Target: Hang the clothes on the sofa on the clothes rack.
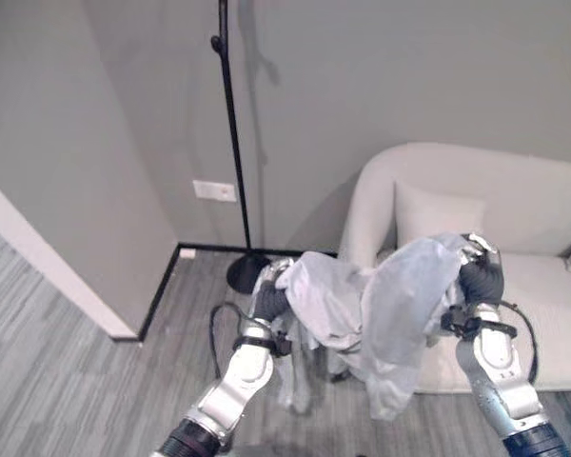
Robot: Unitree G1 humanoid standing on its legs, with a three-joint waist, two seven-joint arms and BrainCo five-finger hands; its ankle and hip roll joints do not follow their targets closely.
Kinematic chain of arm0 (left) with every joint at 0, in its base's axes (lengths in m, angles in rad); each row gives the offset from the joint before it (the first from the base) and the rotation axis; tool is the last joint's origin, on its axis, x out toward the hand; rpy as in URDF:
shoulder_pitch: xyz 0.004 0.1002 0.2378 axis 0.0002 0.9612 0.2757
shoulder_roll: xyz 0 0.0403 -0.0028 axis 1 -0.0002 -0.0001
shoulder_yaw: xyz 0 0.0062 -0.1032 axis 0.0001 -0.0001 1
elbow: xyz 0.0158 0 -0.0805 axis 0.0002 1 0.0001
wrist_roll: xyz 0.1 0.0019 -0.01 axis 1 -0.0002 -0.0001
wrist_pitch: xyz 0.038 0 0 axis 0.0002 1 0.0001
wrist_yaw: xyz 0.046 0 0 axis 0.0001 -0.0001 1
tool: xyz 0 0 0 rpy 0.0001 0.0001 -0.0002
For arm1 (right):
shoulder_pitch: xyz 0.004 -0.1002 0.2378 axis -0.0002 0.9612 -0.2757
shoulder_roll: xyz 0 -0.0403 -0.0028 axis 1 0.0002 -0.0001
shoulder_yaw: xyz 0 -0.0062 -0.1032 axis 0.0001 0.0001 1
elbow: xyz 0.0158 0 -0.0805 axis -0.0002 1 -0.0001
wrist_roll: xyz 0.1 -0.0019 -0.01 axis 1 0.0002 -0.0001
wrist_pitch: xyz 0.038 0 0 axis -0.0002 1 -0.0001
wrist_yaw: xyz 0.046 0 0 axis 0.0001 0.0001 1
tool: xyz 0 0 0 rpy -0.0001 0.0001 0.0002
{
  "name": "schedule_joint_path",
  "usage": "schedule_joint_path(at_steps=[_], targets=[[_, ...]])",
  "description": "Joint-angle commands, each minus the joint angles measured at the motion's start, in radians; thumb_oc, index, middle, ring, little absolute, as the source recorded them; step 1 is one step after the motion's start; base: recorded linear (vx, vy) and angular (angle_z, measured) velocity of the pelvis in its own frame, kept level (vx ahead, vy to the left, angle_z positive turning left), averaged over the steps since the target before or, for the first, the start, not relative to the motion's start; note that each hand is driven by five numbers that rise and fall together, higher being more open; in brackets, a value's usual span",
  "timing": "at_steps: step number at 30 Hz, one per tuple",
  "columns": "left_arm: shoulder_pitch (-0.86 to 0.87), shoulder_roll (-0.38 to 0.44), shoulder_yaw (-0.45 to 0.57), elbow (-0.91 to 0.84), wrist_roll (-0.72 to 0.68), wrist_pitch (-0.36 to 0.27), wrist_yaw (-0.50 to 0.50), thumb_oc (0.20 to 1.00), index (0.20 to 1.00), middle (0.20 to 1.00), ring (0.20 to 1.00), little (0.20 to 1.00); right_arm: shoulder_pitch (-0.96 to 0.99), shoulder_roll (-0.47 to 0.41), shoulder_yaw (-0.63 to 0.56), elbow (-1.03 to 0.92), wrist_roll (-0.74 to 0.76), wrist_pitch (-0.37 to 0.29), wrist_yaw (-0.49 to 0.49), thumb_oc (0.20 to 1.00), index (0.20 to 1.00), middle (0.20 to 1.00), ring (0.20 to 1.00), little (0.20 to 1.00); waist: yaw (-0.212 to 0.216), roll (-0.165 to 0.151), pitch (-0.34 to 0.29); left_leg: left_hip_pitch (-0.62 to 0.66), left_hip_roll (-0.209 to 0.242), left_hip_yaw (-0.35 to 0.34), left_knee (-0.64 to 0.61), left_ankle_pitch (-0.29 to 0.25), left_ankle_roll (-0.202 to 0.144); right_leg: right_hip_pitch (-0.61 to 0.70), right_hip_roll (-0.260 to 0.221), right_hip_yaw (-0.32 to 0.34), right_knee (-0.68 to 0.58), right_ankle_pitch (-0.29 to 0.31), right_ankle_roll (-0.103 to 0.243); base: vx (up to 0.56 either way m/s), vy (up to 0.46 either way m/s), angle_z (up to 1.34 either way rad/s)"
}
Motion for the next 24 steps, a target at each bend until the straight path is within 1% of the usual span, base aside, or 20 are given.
schedule_joint_path(at_steps=[1, 2, 3, 4, 5, 6, 7, 8, 9, 10, 11, 12, 13, 14, 15, 16, 17, 19, 20, 24], targets=[[-0.009, -0.002, -0.018, -0.086, -0.013, -0.052, -0.023, 0.200, 0.200, 0.200, 0.200, 0.200, -0.040, -0.021, -0.067, -0.045, -0.012, -0.028, 0.021, 0.200, 0.200, 0.200, 0.200, 0.200, 0.001, 0.042, -0.071, -0.030, 0.045, 0.022, 0.061, -0.070, 0.029, -0.004, -0.059, 0.023, 0.075, -0.025, 0.050, 0.36, 0.865, 0.15], [-0.009, 0.024, -0.012, -0.099, -0.001, -0.046, -0.037, 0.200, 0.200, 0.200, 0.200, 0.200, -0.031, -0.006, -0.065, -0.042, -0.021, -0.018, 0.033, 0.200, 0.200, 0.200, 0.200, 0.200, 0.002, 0.021, -0.074, -0.028, 0.013, 0.049, 0.073, -0.098, 0.057, -0.027, -0.099, 0.037, 0.096, 0.037, 0.069, 0.18, 0.392, 0.06], [-0.008, 0.024, -0.012, -0.099, -0.001, -0.046, -0.037, 0.200, 0.200, 0.200, 0.200, 0.200, -0.031, -0.005, -0.065, -0.042, -0.021, -0.018, 0.033, 0.200, 0.200, 0.200, 0.200, 0.200, 0.004, 0.019, -0.075, -0.023, 0.013, 0.053, 0.075, -0.107, 0.056, -0.024, -0.100, 0.039, 0.098, 0.030, 0.070, 0.13, 0.363, -0.09], [-0.010, 0.037, -0.009, -0.104, 0.003, -0.045, -0.040, 0.200, 0.200, 0.200, 0.200, 0.200, -0.028, -0.001, -0.065, -0.041, -0.030, -0.014, 0.035, 0.200, 0.200, 0.200, 0.200, 0.200, 0.003, 0.016, -0.072, -0.015, -0.001, 0.064, 0.072, -0.119, 0.074, -0.042, -0.116, 0.039, 0.124, 0.048, 0.069, 0.11, 0.401, -0.31], [-0.011, 0.050, -0.008, -0.103, 0.007, -0.042, -0.032, 0.200, 0.200, 0.200, 0.200, 0.200, -0.026, 0.018, -0.064, -0.036, -0.035, -0.011, 0.031, 0.200, 0.200, 0.200, 0.200, 0.200, 0.001, 0.006, -0.066, 0.002, -0.039, 0.090, 0.067, -0.140, 0.112, -0.082, -0.151, 0.049, 0.188, 0.107, 0.065, 0.11, 0.536, -0.51], [-0.009, 0.054, -0.007, -0.099, 0.005, -0.038, -0.026, 0.200, 0.200, 0.200, 0.200, 0.200, -0.023, 0.028, -0.064, -0.034, -0.034, -0.009, 0.027, 0.200, 0.200, 0.200, 0.200, 0.200, 0.000, 0.002, -0.061, 0.013, -0.059, 0.101, 0.067, -0.150, 0.132, -0.102, -0.167, 0.050, 0.226, 0.138, 0.057, 0.08, 0.432, -0.37], [-0.009, 0.054, -0.007, -0.098, 0.005, -0.038, -0.026, 0.200, 0.200, 0.200, 0.200, 0.200, -0.023, 0.028, -0.064, -0.034, -0.034, -0.009, 0.026, 0.200, 0.200, 0.200, 0.200, 0.200, 0.001, 0.000, -0.061, 0.013, -0.061, 0.104, 0.067, -0.151, 0.133, -0.105, -0.170, 0.054, 0.229, 0.137, 0.058, 0.04, 0.294, -0.24], [-0.006, 0.056, -0.003, -0.095, 0.004, -0.034, -0.020, 0.200, 0.200, 0.200, 0.200, 0.200, -0.022, 0.036, -0.063, -0.033, -0.036, -0.006, 0.020, 0.200, 0.200, 0.200, 0.200, 0.200, 0.000, -0.001, -0.051, 0.025, -0.078, 0.118, 0.073, -0.164, 0.152, -0.125, -0.198, 0.042, 0.270, 0.189, 0.050, 0.04, 0.289, -0.11], [-0.004, 0.063, -0.001, -0.099, 0.001, -0.028, -0.015, 0.200, 0.200, 0.200, 0.200, 0.200, -0.023, 0.038, -0.061, -0.038, -0.036, -0.004, 0.016, 0.200, 0.200, 0.200, 0.200, 0.200, -0.002, 0.006, -0.043, 0.036, -0.089, 0.128, 0.079, -0.171, 0.168, -0.142, -0.220, 0.012, 0.310, 0.207, 0.034, 0.07, 0.442, -0.20], [0.000, 0.068, 0.003, -0.102, 0.006, -0.028, -0.014, 0.200, 0.200, 0.200, 0.200, 0.200, -0.017, 0.041, -0.060, -0.038, -0.034, -0.006, 0.018, 0.200, 0.200, 0.200, 0.200, 0.200, -0.001, 0.014, -0.042, 0.049, -0.098, 0.147, 0.076, -0.183, 0.178, -0.146, -0.239, -0.032, 0.326, 0.197, 0.023, 0.14, 0.485, -0.28], [0.017, 0.074, 0.012, -0.113, 0.014, -0.028, -0.020, 0.200, 0.200, 0.200, 0.200, 0.200, -0.010, 0.040, -0.061, -0.037, -0.037, -0.004, 0.019, 0.200, 0.200, 0.200, 0.200, 0.200, -0.010, 0.018, -0.038, 0.092, -0.115, 0.164, 0.061, -0.198, 0.191, -0.156, -0.223, -0.083, 0.354, 0.167, 0.011, 0.12, 0.357, -0.30], [0.017, 0.075, 0.012, -0.114, 0.014, -0.028, -0.020, 0.200, 0.200, 0.200, 0.200, 0.200, -0.010, 0.040, -0.061, -0.037, -0.037, -0.004, 0.019, 0.200, 0.200, 0.200, 0.200, 0.200, -0.011, 0.017, -0.039, 0.091, -0.116, 0.164, 0.058, -0.194, 0.191, -0.156, -0.224, -0.085, 0.351, 0.170, 0.009, 0.12, 0.272, -0.27], [0.027, 0.078, 0.018, -0.119, 0.017, -0.028, -0.026, 0.200, 0.200, 0.200, 0.200, 0.200, -0.005, 0.038, -0.065, -0.039, -0.035, -0.006, 0.019, 0.200, 0.200, 0.200, 0.200, 0.200, -0.016, 0.018, -0.040, 0.106, -0.122, 0.169, 0.043, -0.195, 0.193, -0.165, -0.189, -0.092, 0.341, 0.139, 0.005, 0.08, 0.201, -0.21], [0.045, 0.079, 0.027, -0.129, 0.013, -0.028, -0.039, 0.200, 0.200, 0.200, 0.200, 0.200, -0.011, 0.028, -0.069, -0.038, -0.028, -0.007, 0.019, 0.200, 0.200, 0.200, 0.200, 0.200, -0.023, 0.024, -0.037, 0.130, -0.136, 0.179, 0.019, -0.200, 0.196, -0.195, -0.117, -0.111, 0.312, 0.075, 0.000, 0.08, 0.201, -0.28], [0.045, 0.079, 0.027, -0.129, 0.013, -0.027, -0.039, 0.200, 0.200, 0.200, 0.200, 0.200, -0.012, 0.028, -0.069, -0.038, -0.028, -0.007, 0.019, 0.200, 0.200, 0.200, 0.200, 0.200, -0.024, 0.024, -0.038, 0.128, -0.136, 0.179, 0.016, -0.196, 0.197, -0.196, -0.116, -0.112, 0.308, 0.079, -0.001, 0.08, 0.221, -0.20], [0.058, 0.073, 0.038, -0.133, 0.002, -0.025, -0.040, 0.200, 0.200, 0.200, 0.200, 0.200, -0.027, 0.020, -0.070, -0.033, -0.025, -0.008, 0.016, 0.200, 0.200, 0.200, 0.200, 0.200, -0.028, 0.029, -0.036, 0.151, -0.148, 0.195, 0.002, -0.207, 0.198, -0.218, -0.070, -0.157, 0.256, 0.048, -0.004, 0.05, 0.129, -0.15], [0.062, 0.067, 0.041, -0.133, 0.000, -0.023, -0.038, 0.200, 0.200, 0.200, 0.200, 0.200, -0.034, 0.018, -0.071, -0.033, -0.025, -0.010, 0.015, 0.200, 0.200, 0.200, 0.200, 0.200, -0.032, 0.028, -0.035, 0.165, -0.156, 0.201, -0.006, -0.211, 0.198, -0.228, -0.051, -0.172, 0.223, 0.041, -0.005, 0.07, 0.163, -0.19], [0.062, 0.051, 0.043, -0.121, 0.003, -0.023, -0.036, 0.200, 0.200, 0.200, 0.200, 0.200, -0.040, 0.015, -0.076, -0.030, -0.028, -0.012, 0.011, 0.200, 0.200, 0.200, 0.200, 0.200, -0.043, 0.023, -0.030, 0.191, -0.165, 0.207, -0.016, -0.219, 0.199, -0.249, -0.016, -0.164, 0.172, 0.051, -0.003, 0.08, 0.073, -0.25], [0.059, 0.040, 0.046, -0.108, 0.011, -0.023, -0.034, 0.200, 0.200, 0.200, 0.200, 0.200, -0.037, 0.016, -0.082, -0.026, -0.030, -0.017, 0.005, 0.200, 0.200, 0.200, 0.200, 0.200, -0.054, 0.017, -0.025, 0.210, -0.174, 0.206, -0.028, -0.224, 0.199, -0.272, 0.008, -0.133, 0.134, 0.080, 0.008, 0.09, 0.023, -0.08], [0.060, 0.039, 0.059, -0.118, 0.028, -0.028, -0.023, 0.200, 0.200, 0.200, 0.200, 0.200, -0.020, 0.026, -0.113, -0.016, -0.039, -0.026, -0.024, 0.200, 0.200, 0.200, 0.200, 0.200, -0.068, 0.005, -0.035, 0.227, -0.175, 0.203, -0.048, -0.233, 0.192, -0.284, -0.002, -0.072, 0.046, 0.147, 0.038, 0.14, -0.109, 0.31]])
